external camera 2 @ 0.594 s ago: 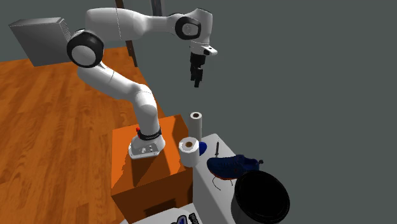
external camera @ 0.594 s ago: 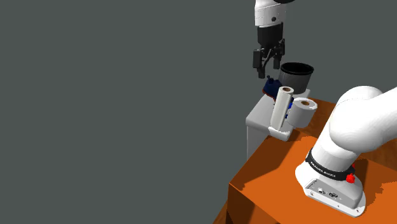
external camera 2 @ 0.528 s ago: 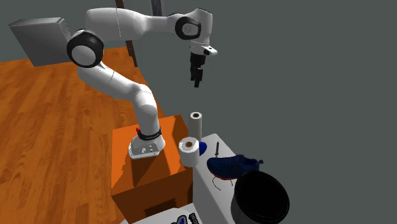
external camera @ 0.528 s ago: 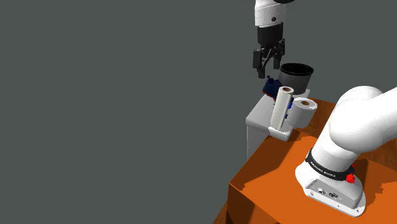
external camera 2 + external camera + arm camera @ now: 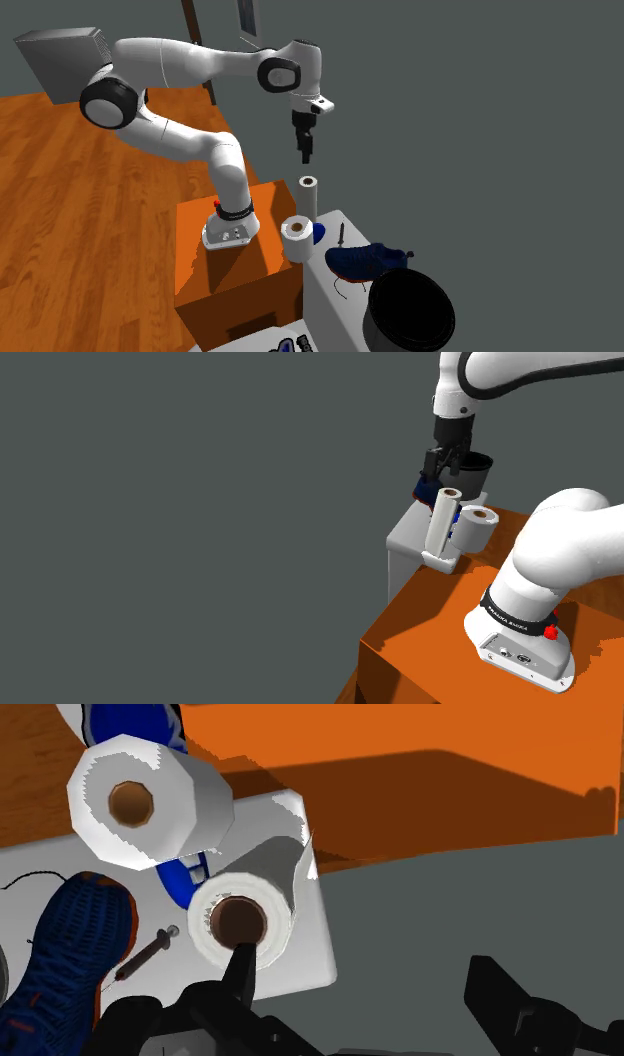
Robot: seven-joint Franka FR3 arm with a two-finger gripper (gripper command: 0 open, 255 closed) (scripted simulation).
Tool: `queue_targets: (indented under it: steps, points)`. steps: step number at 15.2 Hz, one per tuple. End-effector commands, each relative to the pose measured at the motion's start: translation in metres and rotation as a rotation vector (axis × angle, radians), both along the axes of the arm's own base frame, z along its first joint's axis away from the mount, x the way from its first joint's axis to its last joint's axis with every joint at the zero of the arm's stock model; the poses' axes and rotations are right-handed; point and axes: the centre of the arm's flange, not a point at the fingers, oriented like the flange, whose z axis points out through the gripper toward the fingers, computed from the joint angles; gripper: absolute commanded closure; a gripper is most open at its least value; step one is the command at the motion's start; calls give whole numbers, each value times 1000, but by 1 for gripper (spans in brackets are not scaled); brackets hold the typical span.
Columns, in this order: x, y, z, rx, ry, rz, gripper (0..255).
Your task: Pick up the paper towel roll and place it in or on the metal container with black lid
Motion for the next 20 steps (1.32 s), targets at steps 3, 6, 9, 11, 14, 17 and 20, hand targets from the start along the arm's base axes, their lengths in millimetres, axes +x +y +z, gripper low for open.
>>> queue_targets:
  steps: [3, 6, 9, 11, 14, 17, 20]
  points:
    - [-29, -38, -32, -9, -63, -16, 0]
    - [-41, -56, -53, -13, -93, -25, 0]
    - [-41, -57, -69, -13, -93, -25, 0]
    - [-40, -57, -79, -13, -93, -25, 0]
    - [-40, -58, -88, -13, -93, -25, 0]
    - [-40, -58, -88, -13, -93, -25, 0]
    - [-40, -58, -88, -13, -93, -25, 0]
